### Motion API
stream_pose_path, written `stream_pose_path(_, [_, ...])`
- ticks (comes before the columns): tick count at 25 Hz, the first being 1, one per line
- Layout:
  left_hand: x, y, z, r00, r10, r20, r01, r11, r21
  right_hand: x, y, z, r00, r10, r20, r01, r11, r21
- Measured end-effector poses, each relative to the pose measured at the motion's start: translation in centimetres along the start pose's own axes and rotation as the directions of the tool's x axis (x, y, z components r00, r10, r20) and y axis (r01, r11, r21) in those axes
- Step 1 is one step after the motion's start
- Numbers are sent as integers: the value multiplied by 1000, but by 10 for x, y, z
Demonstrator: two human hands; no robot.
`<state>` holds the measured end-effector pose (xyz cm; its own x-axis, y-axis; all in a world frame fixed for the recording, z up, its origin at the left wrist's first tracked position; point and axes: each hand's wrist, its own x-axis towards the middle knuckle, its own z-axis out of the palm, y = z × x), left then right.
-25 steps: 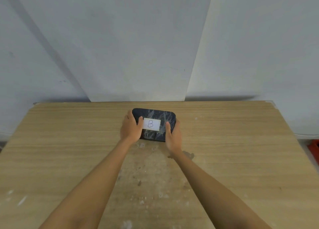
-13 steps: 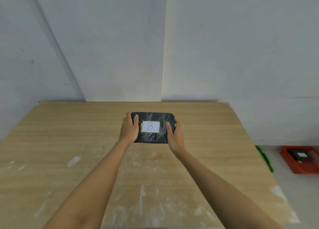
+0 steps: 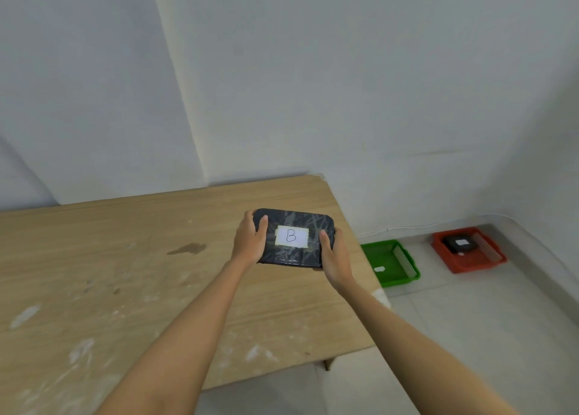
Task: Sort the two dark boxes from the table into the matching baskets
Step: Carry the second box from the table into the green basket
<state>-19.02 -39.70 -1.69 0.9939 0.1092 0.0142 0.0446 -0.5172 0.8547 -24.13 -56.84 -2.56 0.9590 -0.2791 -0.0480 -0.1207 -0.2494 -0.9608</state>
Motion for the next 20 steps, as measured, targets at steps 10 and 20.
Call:
stream_pose_path(10, [-3, 163, 283, 992, 21, 122, -15, 999, -50, 111, 69, -294, 995, 11, -99, -27, 986, -165])
stream_pose_path(20, [91, 207, 434, 991, -66, 118, 70, 997, -32, 266, 129, -383, 995, 81, -51, -90, 975, -205])
